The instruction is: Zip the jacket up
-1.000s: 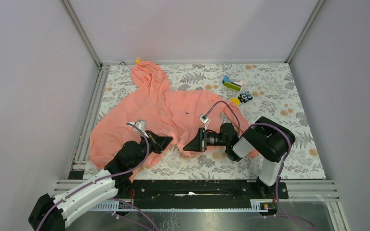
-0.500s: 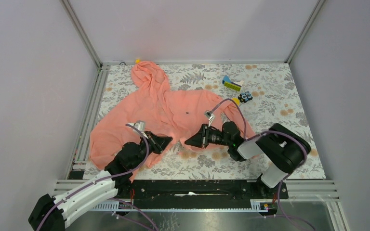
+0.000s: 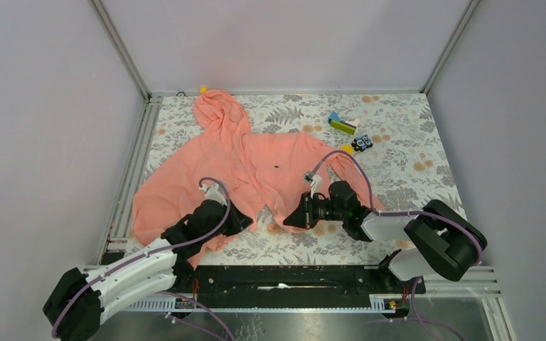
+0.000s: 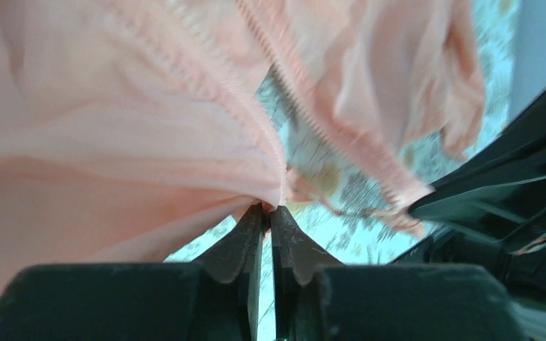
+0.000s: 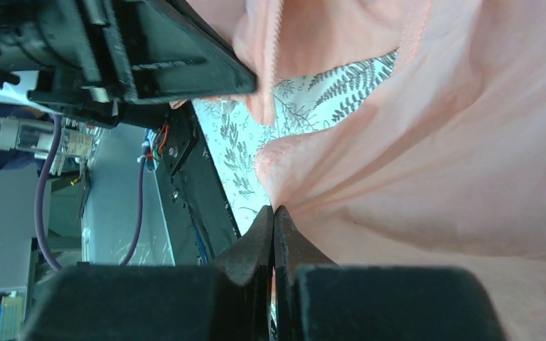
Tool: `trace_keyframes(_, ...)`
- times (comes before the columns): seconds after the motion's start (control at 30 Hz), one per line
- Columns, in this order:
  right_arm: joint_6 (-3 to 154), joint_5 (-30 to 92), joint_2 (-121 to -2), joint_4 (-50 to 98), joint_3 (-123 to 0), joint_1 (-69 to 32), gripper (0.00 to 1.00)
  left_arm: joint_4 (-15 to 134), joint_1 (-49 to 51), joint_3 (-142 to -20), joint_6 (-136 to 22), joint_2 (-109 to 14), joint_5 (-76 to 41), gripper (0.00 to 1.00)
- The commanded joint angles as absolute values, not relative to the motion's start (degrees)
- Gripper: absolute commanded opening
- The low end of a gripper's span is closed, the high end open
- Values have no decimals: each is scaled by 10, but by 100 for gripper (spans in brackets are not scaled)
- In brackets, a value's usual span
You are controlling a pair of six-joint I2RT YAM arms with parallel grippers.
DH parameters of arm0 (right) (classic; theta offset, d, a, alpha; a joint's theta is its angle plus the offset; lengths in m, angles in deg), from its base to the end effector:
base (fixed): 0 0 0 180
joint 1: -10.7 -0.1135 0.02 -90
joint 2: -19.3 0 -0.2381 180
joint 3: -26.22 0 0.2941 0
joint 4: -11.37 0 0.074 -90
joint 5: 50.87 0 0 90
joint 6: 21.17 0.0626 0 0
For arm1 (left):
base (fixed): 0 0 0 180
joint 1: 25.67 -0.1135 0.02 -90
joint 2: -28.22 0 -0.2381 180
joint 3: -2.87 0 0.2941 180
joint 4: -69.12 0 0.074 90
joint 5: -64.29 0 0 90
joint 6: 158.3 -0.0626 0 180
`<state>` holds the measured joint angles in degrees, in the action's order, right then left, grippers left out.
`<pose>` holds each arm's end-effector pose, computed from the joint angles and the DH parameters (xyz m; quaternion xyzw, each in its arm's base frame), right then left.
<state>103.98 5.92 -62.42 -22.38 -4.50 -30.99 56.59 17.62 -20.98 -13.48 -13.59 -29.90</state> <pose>0.1949 0.2195 0.0831 -0.2132 0.7607 0.5334 0.3023 0.1777 -0.1611 0.1123 -0.1052 0.8614 -0.3538 0.3490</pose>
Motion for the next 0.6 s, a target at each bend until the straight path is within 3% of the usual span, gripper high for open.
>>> trace_keyframes(0.0,998,5,-601,-255,-62,-313,0,501,180,-224,-99,-142,-214,22)
trace_keyframes(0.1,995,-7,-600,-260,-64,-313,0,496,190,-233,-85,-102,-199,48)
trace_keyframes(0.2,988,-6,-593,-256,-62,-313,0,530,205,-246,-63,-63,-196,63)
trace_keyframes(0.43,965,10,-566,-237,-52,-313,0,685,255,-275,-104,-145,-190,75)
trace_keyframes(0.57,963,12,-552,-233,-53,-313,0,733,261,-292,-98,-221,-194,76)
